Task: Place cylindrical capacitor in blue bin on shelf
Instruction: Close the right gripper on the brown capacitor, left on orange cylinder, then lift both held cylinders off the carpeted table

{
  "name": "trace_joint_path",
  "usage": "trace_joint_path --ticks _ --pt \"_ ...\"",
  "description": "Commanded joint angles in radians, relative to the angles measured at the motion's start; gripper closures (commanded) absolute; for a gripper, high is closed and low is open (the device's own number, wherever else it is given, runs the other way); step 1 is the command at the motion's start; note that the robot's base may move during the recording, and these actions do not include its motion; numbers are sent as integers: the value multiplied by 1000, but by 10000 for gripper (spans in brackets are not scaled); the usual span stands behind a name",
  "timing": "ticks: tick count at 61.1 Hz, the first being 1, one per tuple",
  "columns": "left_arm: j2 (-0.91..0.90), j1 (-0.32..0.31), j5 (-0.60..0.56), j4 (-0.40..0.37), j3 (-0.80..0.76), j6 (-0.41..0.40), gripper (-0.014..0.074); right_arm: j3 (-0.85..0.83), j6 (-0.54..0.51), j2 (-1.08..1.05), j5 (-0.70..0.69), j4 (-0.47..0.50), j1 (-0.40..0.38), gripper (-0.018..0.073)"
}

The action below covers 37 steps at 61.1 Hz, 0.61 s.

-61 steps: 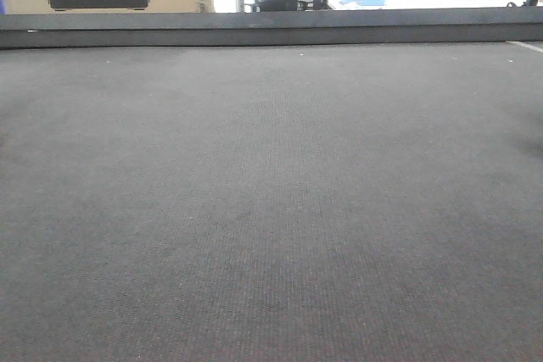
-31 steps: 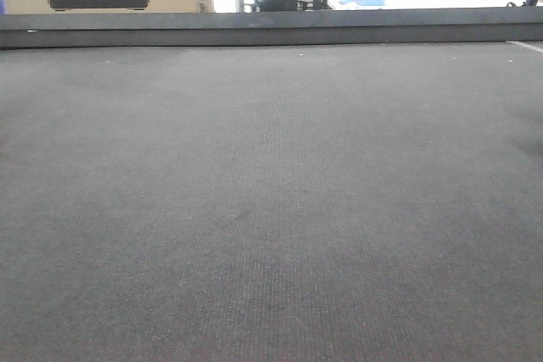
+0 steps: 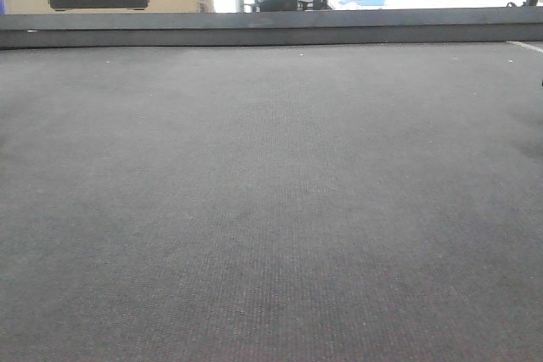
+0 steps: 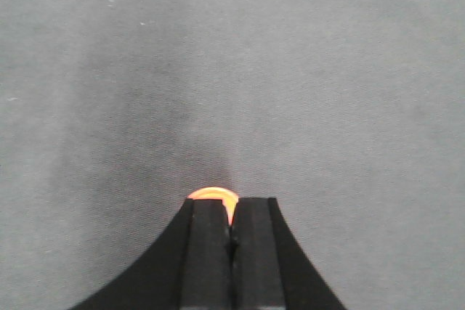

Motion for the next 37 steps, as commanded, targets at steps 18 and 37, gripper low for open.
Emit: trace_joint_path --ticks 18,37 --pt "16 2 -26 57 -8 -6 196 -7 -6 -3 9 -3 -6 722" --pt "119 2 9 48 -8 -8 120 -7 -6 -3 16 15 -6 722"
